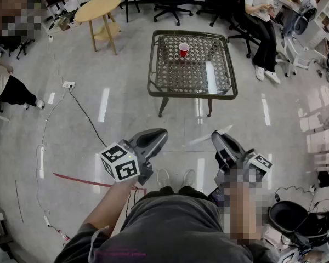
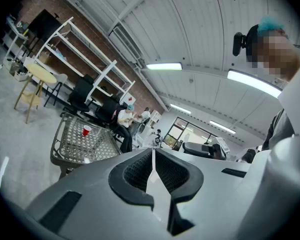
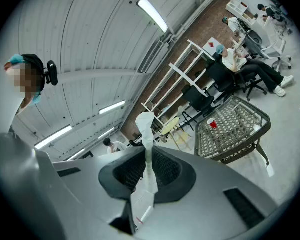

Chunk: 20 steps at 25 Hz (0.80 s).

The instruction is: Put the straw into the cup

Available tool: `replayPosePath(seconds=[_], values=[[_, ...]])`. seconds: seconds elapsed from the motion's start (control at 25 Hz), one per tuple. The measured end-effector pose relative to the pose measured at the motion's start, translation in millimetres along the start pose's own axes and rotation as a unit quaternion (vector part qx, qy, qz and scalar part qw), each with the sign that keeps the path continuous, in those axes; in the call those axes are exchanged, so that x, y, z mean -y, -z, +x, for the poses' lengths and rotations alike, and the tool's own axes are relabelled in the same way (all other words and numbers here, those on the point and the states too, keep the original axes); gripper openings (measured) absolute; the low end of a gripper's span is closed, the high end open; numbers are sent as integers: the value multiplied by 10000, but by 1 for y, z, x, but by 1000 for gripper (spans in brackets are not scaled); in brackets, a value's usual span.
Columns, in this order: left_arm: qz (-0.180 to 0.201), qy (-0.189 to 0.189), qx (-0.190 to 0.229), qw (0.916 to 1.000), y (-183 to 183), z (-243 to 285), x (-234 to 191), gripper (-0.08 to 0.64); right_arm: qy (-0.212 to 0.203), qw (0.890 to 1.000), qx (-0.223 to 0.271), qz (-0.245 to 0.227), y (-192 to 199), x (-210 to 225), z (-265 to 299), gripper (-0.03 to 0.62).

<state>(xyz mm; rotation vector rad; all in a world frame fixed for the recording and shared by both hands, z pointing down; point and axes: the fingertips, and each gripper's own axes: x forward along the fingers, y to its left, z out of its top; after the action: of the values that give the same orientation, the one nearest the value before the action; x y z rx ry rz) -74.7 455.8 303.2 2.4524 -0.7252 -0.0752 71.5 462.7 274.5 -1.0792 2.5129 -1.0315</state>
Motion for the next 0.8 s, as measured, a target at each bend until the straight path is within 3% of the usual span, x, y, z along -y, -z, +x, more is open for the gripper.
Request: replayPosePath(seconds=[0.8], values=[[15,102,-64,9999,-16,3,-37,27,74,9998,165,45,0,11,37,44]])
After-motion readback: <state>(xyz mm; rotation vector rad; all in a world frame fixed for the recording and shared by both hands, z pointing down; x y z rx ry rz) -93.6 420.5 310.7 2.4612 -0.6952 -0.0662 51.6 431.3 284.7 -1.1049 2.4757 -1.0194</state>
